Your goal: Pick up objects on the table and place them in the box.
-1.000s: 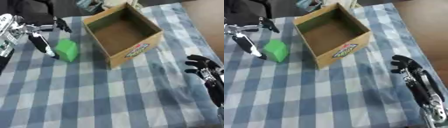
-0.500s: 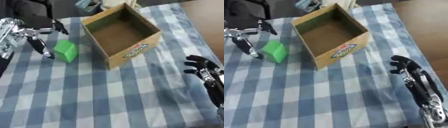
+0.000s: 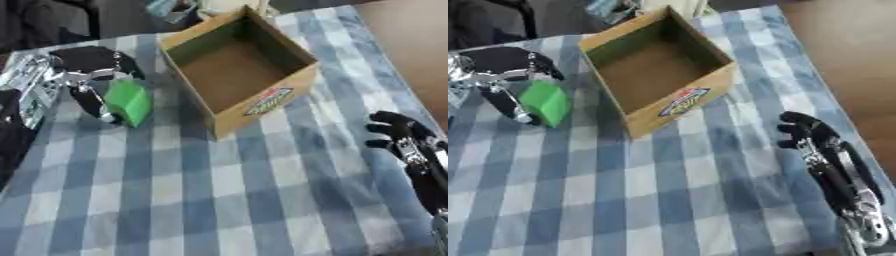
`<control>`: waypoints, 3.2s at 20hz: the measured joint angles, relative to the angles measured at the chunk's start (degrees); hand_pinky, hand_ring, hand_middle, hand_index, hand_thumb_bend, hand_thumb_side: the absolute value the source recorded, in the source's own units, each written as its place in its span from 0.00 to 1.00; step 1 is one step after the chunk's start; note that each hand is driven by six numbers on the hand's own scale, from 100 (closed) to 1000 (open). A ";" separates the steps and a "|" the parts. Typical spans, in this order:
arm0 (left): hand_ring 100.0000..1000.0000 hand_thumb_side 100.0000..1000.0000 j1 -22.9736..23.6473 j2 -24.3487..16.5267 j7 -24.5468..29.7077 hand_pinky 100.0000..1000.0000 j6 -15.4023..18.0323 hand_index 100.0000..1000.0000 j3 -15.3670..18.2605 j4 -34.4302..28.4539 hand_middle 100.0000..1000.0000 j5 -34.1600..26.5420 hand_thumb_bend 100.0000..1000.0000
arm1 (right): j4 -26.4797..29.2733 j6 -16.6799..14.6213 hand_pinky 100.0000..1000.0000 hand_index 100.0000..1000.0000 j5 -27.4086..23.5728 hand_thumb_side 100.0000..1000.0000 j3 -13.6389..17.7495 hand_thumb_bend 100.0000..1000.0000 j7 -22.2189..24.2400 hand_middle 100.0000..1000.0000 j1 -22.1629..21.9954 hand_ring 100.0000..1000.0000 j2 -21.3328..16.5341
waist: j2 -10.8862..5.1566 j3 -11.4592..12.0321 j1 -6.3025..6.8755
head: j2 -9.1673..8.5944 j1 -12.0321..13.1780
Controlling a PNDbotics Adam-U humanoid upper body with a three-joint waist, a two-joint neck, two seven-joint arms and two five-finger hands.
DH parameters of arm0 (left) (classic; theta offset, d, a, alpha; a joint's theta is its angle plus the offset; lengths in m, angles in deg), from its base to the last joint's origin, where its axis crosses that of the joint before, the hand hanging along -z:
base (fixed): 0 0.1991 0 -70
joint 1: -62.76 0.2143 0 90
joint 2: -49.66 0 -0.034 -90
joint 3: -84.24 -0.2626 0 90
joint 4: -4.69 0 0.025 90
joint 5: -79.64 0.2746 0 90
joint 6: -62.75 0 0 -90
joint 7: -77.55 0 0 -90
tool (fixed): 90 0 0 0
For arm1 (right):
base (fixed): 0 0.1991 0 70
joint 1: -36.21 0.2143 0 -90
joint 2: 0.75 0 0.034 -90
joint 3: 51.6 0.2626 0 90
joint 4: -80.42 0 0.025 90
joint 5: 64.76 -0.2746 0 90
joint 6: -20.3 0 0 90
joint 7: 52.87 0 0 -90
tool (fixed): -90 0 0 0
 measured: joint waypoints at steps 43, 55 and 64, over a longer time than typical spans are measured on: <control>0.73 0.24 -11.37 17.23 -8.74 0.80 -8.98 0.86 0.48 0.71 0.69 2.15 0.72 | -0.35 0.17 0.69 0.84 -0.79 0.71 -2.73 0.00 2.98 0.79 1.03 0.81 0.21 | 0.24 -3.81 0.69 | -1.71 1.30; 0.73 0.26 -10.70 14.93 -16.91 0.83 -7.49 0.89 -0.54 -5.36 0.72 2.59 0.79 | -0.36 0.08 0.69 0.84 -0.80 0.71 -2.69 0.00 3.02 0.79 1.03 0.81 0.50 | 0.24 -2.67 0.70 | -1.76 0.73; 0.68 0.17 -1.35 7.76 -24.74 0.84 -6.85 0.87 3.10 -18.93 0.68 -5.08 0.44 | -0.35 -0.04 0.69 0.84 -0.79 0.69 -1.44 0.00 1.88 0.79 1.01 0.81 0.48 | 0.23 0.15 0.49 | -1.76 -0.28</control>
